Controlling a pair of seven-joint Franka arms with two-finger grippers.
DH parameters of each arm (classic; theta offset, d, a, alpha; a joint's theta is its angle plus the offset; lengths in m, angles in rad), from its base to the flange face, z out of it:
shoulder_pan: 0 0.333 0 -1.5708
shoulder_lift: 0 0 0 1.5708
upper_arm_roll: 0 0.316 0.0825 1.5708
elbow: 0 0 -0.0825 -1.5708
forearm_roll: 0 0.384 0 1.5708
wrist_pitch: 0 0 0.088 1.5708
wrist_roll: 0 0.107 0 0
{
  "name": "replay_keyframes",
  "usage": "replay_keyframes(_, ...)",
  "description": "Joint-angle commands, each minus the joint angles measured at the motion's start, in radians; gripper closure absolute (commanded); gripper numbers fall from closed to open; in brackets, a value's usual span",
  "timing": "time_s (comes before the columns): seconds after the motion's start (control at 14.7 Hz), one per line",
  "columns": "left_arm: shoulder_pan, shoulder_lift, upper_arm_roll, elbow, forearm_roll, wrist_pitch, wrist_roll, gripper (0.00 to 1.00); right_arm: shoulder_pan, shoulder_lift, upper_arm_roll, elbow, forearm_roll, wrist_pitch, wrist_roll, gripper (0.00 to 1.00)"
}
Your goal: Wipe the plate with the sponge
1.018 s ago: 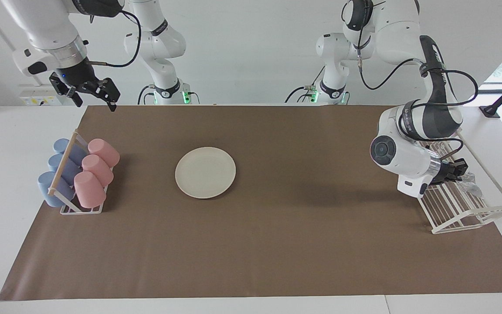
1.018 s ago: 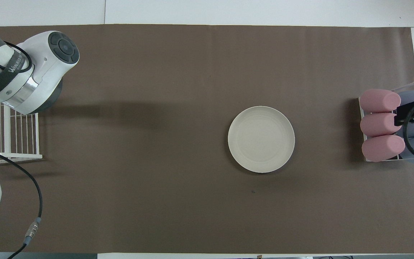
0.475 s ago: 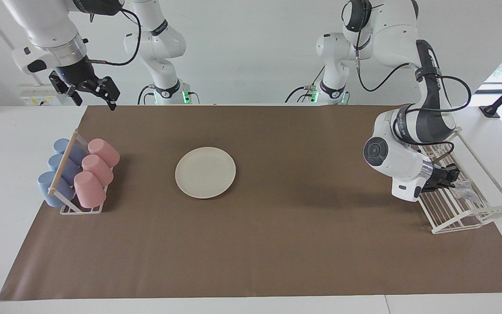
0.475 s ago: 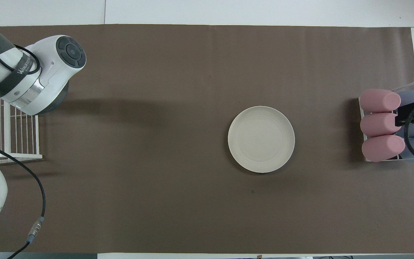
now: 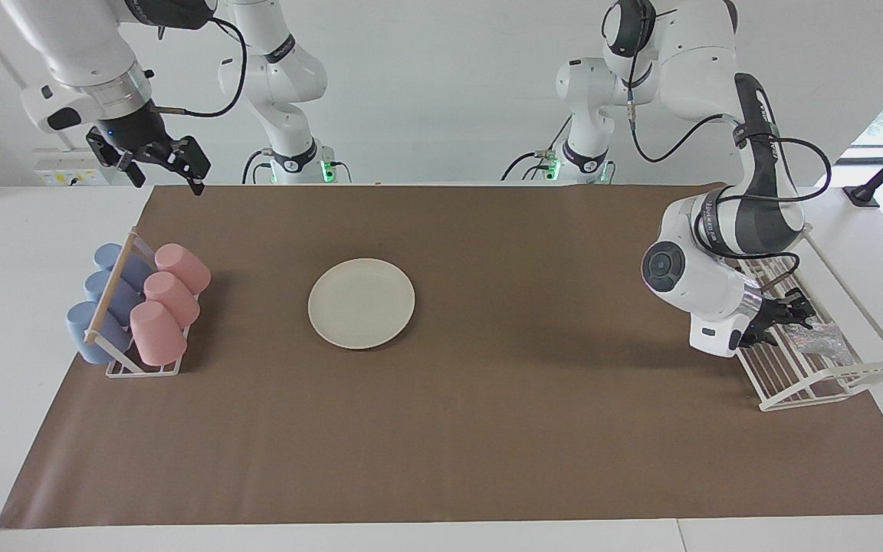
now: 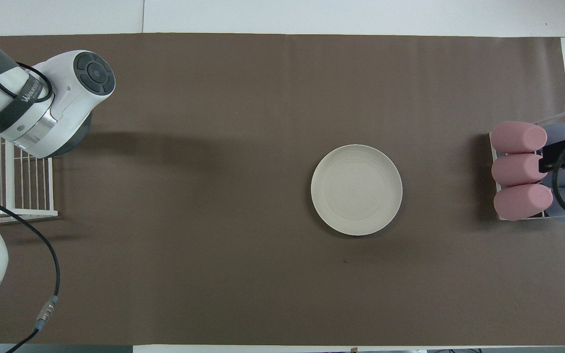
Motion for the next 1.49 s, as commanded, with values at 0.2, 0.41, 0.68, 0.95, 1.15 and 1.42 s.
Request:
replay_keyframes(0.2,0.001,-0.028,0.0,0.003,-0.06,0.019,-0.006,0.0,-0.021,-0.011,0.0,-0.022,0.037,0.026,-0.045,0.0)
replay_keyframes(0.41,0.009,-0.07,-0.001,0.055,-0.239,0.028,0.006,0.0,-0.02,-0.011,0.0,-0.022,0.035,0.025,-0.045,0.0)
replay_keyframes(0.68,0.012,-0.131,0.011,0.109,-0.514,0.022,0.022,0.0,-0.018,-0.011,0.002,-0.022,0.035,0.025,-0.043,0.0)
replay_keyframes(0.95,0.082,-0.224,0.009,0.111,-0.77,0.018,0.11,0.0,-0.018,-0.011,0.002,-0.022,0.035,0.023,-0.045,0.0)
replay_keyframes(1.15,0.108,-0.315,0.012,0.106,-0.922,-0.094,0.245,0.0,-0.017,-0.013,0.002,-0.022,0.035,0.025,-0.043,0.0)
replay_keyframes(1.42,0.107,-0.393,0.008,0.086,-1.02,-0.289,0.382,0.0,-0.02,-0.013,0.002,-0.022,0.035,0.022,-0.045,0.0)
